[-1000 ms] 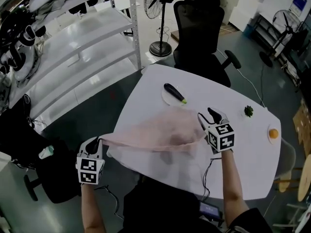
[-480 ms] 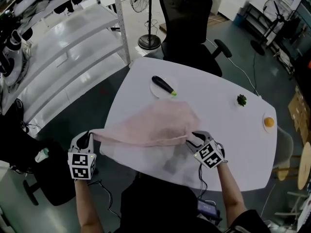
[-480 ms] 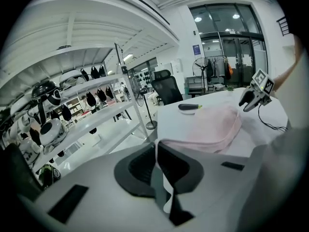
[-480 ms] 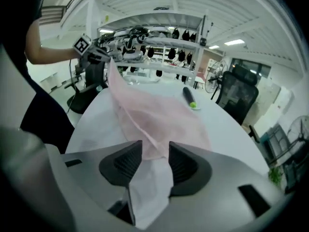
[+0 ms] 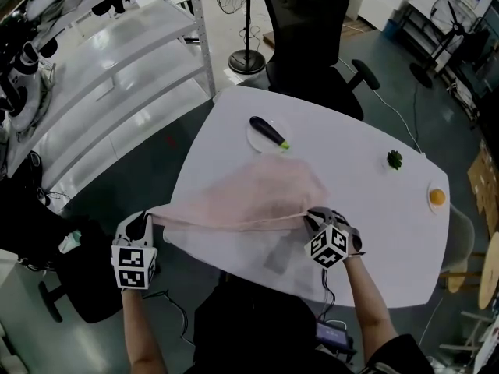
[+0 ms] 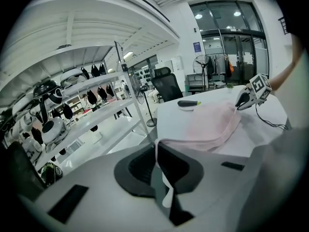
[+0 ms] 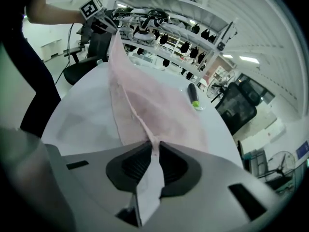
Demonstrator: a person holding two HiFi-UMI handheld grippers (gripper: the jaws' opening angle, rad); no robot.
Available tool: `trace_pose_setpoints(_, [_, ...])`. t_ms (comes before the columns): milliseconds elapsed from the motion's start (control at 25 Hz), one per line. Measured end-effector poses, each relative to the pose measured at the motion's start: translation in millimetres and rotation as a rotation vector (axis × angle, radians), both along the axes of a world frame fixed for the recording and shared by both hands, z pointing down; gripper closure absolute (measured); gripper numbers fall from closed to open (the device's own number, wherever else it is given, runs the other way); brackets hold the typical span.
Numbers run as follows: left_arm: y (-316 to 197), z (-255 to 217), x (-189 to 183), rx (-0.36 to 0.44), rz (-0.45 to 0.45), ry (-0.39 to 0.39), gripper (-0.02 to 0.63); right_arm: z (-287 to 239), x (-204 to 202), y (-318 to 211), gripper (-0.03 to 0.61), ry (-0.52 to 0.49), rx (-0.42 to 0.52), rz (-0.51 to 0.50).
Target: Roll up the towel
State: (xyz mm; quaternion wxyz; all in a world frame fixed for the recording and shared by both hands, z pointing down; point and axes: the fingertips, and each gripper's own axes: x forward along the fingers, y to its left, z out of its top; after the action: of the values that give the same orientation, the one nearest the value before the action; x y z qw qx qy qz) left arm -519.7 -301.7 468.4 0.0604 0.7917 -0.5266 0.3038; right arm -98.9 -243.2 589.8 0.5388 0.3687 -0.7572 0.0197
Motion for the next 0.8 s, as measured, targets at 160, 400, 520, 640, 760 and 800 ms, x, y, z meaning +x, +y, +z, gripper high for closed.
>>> trace_pose_setpoints(160, [-4,-6,1,0.018,0.019,-0.002,0.588,-15,5,-2,0.539,0.014,0.036,0.017])
trace_pose_setpoints(400, [-16,-25,9,0.066,0.076,0.009,0.588,-68,27,-8,0.549,0.063,0.161,0.100])
trace_pose_setpoints(520, [-26,-39,18,0.108,0.122,0.018,0.588,-104,43,-8,0.551,0.101,0.232,0.141])
trace_pose_setpoints(640, [-40,-60,33,0.168,0.190,0.026,0.588,-141,57,-9,0.551,0.130,0.304,0.197])
trace_pose_setpoints(760, [-53,-83,54,0.233,0.260,0.044,0.588,-176,74,-5,0.552,0.169,0.378,0.273])
trace_pose_setpoints(800, [-56,-90,62,0.252,0.284,0.052,0.588,-188,81,-2,0.552,0.187,0.404,0.299])
